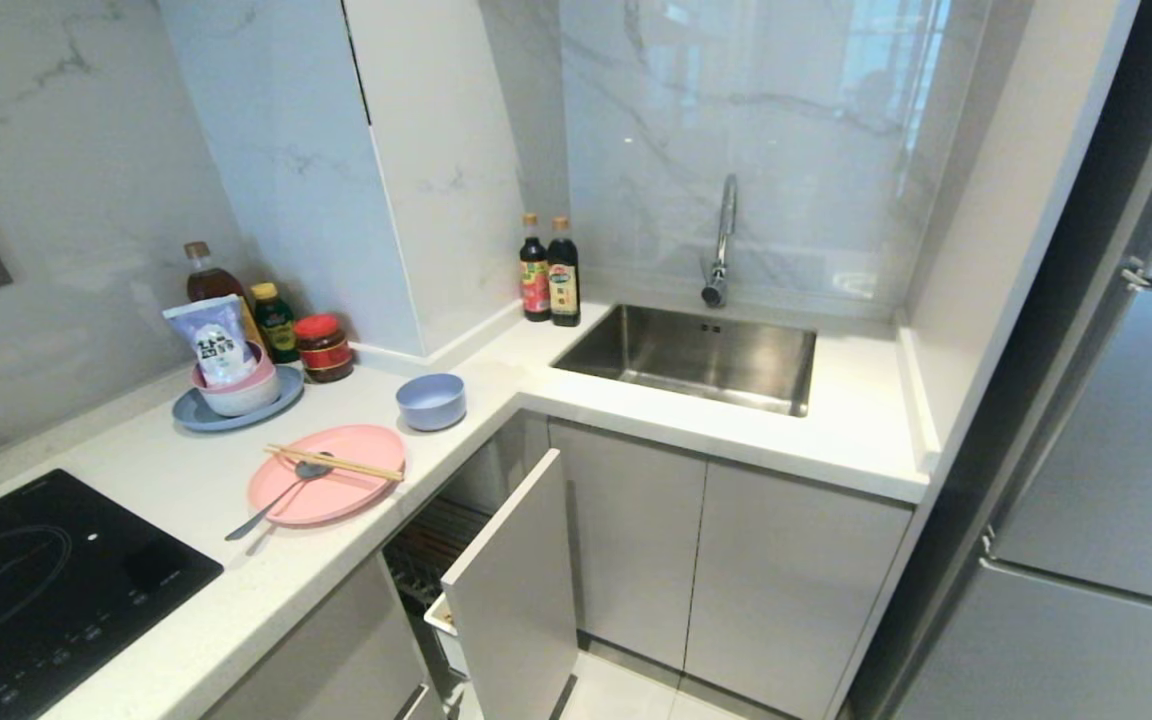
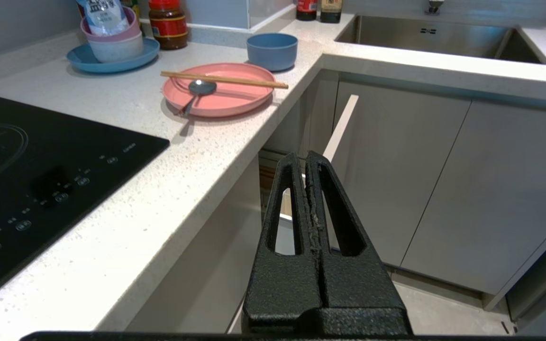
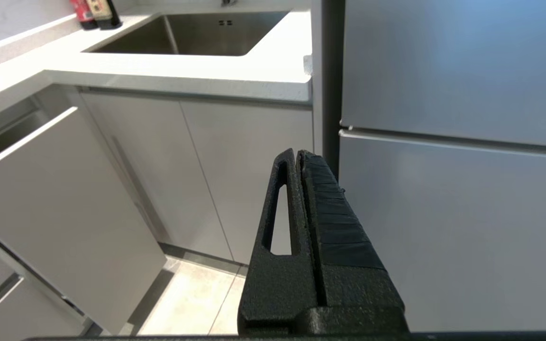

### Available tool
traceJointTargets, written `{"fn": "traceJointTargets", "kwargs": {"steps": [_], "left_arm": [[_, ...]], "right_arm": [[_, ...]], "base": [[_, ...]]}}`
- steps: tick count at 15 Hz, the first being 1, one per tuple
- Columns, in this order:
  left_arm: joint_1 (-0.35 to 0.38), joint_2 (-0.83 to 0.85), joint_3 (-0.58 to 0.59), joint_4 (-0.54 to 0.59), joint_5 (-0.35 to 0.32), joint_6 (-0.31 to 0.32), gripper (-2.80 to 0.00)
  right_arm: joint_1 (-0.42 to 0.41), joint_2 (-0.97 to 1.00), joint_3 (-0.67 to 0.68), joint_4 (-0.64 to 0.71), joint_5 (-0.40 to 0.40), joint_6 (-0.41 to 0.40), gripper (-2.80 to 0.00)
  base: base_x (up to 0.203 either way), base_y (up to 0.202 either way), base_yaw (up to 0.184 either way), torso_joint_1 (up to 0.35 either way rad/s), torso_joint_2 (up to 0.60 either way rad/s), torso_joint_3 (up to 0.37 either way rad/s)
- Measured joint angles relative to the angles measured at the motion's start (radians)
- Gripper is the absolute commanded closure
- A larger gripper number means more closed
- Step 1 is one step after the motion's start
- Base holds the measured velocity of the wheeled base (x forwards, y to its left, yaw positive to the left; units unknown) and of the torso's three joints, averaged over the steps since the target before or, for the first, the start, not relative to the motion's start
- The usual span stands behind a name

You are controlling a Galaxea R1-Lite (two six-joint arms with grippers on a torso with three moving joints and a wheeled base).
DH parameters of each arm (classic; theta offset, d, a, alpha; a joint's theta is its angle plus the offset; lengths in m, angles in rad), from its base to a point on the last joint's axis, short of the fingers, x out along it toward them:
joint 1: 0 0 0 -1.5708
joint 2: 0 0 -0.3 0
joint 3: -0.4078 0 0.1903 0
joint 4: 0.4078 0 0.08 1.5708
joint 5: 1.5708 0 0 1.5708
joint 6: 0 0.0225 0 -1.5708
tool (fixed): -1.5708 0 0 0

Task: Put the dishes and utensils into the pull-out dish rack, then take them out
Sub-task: Open the cupboard

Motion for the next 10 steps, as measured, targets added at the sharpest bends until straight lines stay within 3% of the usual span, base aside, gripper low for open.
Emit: {"fn": "traceJointTargets", "kwargs": {"steps": [6,10], "left_arm": [[0.000,0.000,0.000,0.000,0.000,0.001,0.00],[0.000,0.000,0.000,0.000,0.000,0.000,0.00]], "right_arm": [[0.000,0.000,0.000,0.000,0.000,0.000,0.00],[0.000,0.000,0.000,0.000,0.000,0.000,0.00]], "base": [[0.000,0.000,0.000,-0.169,0.36,0.193],[0.000,0.000,0.000,-0.245,0.52,0.273]]}}
